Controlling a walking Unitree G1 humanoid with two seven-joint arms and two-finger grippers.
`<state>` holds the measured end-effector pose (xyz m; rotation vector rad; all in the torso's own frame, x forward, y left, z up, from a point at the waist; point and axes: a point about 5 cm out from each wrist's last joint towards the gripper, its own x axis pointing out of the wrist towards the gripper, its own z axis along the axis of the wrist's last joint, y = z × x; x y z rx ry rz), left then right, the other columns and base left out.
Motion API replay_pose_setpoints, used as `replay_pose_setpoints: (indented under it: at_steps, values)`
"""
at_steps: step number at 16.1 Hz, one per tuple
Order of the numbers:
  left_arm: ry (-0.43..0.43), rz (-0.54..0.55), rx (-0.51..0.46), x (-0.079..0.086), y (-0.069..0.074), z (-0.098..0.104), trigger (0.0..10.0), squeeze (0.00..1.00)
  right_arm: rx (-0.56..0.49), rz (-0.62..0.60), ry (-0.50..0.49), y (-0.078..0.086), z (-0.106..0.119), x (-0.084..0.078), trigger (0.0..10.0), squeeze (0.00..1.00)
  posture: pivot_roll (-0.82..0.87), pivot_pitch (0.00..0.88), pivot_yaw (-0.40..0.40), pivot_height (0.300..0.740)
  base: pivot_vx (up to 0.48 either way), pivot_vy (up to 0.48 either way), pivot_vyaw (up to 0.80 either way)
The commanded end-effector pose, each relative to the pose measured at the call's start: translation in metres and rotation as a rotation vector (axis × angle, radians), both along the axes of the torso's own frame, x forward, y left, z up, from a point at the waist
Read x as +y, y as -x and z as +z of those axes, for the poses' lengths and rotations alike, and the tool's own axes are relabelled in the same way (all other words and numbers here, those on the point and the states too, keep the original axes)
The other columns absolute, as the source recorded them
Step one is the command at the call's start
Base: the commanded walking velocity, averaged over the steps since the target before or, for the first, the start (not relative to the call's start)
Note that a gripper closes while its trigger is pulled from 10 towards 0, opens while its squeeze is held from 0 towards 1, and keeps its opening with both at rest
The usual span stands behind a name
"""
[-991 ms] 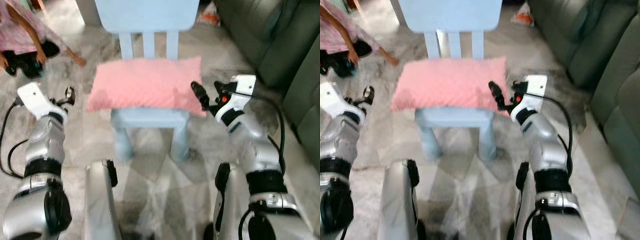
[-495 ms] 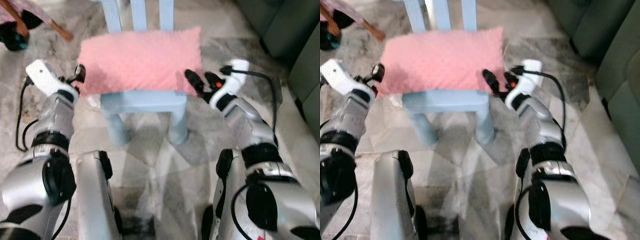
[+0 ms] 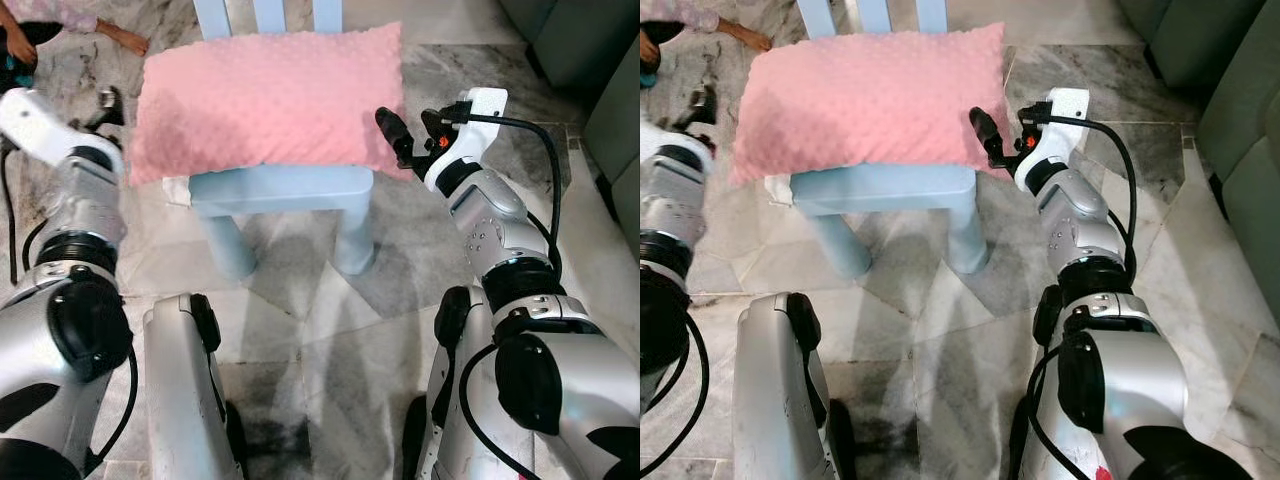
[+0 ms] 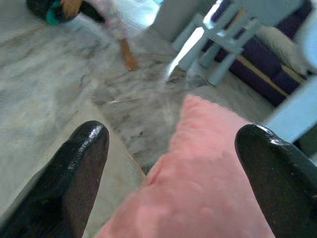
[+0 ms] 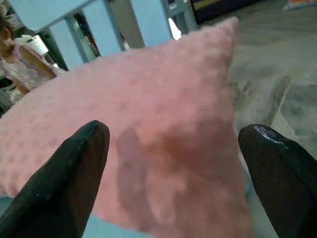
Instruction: Move the pillow to the sofa
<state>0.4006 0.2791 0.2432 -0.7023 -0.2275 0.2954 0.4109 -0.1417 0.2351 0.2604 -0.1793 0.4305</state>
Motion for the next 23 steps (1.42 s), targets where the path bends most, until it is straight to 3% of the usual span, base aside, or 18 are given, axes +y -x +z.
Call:
replay_pose_setpoints:
  at_steps: [1,4,8,10,13,14,15,17,23]
  values:
    - [0.059,0.011,0.035,0.008,0.003,-0.007,10.0,0.00,0.000,-0.017,-0.021,-0.002,0.002,-0.004,10.0,0.00,-0.11,0.330,0.066,0.333,0.000,0.000,0.00]
    - [0.135,-0.074,0.040,-0.006,-0.002,-0.012,10.0,0.00,0.008,-0.017,-0.016,-0.003,0.000,0.000,10.0,0.00,-0.10,0.338,0.068,0.333,0.000,0.000,0.00]
    - [0.118,-0.161,0.046,-0.030,-0.009,-0.014,10.0,0.00,-0.021,-0.041,0.071,-0.004,0.000,0.014,10.0,0.00,-0.09,0.346,0.069,0.333,0.000,0.000,0.00]
    - [0.112,-0.219,0.040,-0.043,-0.012,-0.016,10.0,0.00,0.000,-0.030,0.052,-0.004,-0.003,0.028,10.0,0.00,-0.09,0.352,0.071,0.333,0.000,0.000,0.00]
    - [0.102,-0.246,0.041,-0.049,-0.013,-0.016,10.0,0.00,0.014,-0.007,0.015,-0.004,-0.002,0.042,10.0,0.00,-0.08,0.352,0.070,0.333,0.000,0.000,0.00]
    - [0.100,-0.257,0.036,-0.050,-0.014,-0.015,10.0,0.00,0.015,0.001,0.004,-0.004,-0.001,0.045,4.5,0.00,-0.08,0.352,0.070,0.333,0.000,0.000,0.00]
    - [0.073,-0.286,0.032,-0.055,-0.014,-0.014,10.0,0.00,0.009,0.015,-0.002,-0.004,0.001,0.051,0.0,0.00,-0.07,0.354,0.069,0.333,0.000,0.000,0.00]
    - [0.073,-0.303,0.024,-0.057,-0.014,-0.016,0.0,0.00,0.007,0.021,-0.005,-0.003,0.001,0.056,0.0,0.00,-0.07,0.356,0.068,0.333,0.000,0.000,0.00]
    - [0.071,-0.306,0.043,-0.057,-0.012,-0.025,0.0,0.00,0.019,0.050,-0.023,-0.002,-0.005,0.058,0.0,0.00,-0.07,0.358,0.067,0.333,0.000,0.000,0.00]
